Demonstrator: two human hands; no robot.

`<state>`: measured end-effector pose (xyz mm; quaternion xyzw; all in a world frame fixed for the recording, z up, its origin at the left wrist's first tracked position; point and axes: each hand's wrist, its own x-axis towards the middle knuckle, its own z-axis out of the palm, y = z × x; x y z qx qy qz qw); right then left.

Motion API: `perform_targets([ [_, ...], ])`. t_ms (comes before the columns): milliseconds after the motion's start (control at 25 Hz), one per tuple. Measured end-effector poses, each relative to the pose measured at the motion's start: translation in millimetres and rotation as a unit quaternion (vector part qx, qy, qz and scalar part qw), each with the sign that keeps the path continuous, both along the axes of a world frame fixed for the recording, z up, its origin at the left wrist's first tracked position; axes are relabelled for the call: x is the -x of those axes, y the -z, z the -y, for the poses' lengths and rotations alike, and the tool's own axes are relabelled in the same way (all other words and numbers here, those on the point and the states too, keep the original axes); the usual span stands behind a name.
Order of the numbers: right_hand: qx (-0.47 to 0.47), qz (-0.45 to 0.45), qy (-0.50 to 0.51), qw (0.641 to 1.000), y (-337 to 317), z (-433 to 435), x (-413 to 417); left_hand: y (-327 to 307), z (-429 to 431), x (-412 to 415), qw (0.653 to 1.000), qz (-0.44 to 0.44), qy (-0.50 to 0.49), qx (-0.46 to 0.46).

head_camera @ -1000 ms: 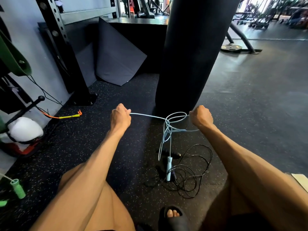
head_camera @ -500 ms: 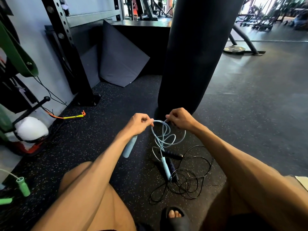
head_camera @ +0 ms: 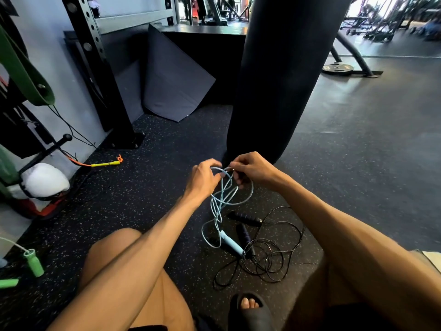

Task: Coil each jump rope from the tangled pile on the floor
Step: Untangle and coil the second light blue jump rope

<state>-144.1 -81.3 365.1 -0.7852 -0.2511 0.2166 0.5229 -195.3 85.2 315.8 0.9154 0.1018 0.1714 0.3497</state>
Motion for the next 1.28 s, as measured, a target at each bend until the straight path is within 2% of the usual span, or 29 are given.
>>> perform_targets([
  [120, 0.001, 0.001, 0.001, 1.000, 0.5, 1.9, 0.7, 1.1, -0.9, 1.0, 0.999, 0.010, 0.032, -0.024],
  [280, 0.051, 0.092, 0.047, 0.993, 1.1, 5.0, -8.9, -2.2, -1.9, -0.5, 0.996, 0.029, 0.072, 0.037],
  [480, 0.142, 0.119, -0.019, 0.983, 1.9, 9.5, -11.6, -2.8, -4.2, 1.3, 0.993, 0.009, 0.091, 0.076],
  [680, 0.100, 0.075, 0.050, 0.991, 5.5, 10.7, -19.3, -4.0, -11.3, -0.9, 0.989, 0.006, 0.053, 0.141],
  [760, 0.099, 0.094, 0.082, 0.987, 7.1, 12.8, -22.4, -3.1, -17.0, -1.3, 0.988, 0.011, 0.022, 0.152],
  [880, 0.088, 0.165, 0.130, 0.974, 4.9, 16.4, -30.5, 2.2, -25.4, 0.8, 0.998, -0.007, 0.007, 0.069],
  [1040, 0.006, 0.165, 0.190, 0.968, 0.9, 19.3, -31.8, 7.9, -18.2, 6.2, 0.992, -0.055, 0.109, -0.034],
  [1120, -0.015, 0.165, 0.220, 0.961, 0.3, 19.7, -31.5, 10.3, -14.9, 8.2, 0.984, -0.083, 0.127, -0.096],
  [1200, -0.026, 0.177, 0.229, 0.957, -1.5, 21.0, -31.1, 11.7, -14.3, 7.9, 0.978, -0.129, 0.128, -0.105],
  [1280, -0.018, 0.198, 0.211, 0.957, -3.8, 23.4, -31.7, 11.0, -13.2, 9.2, 0.971, -0.183, 0.145, -0.060],
])
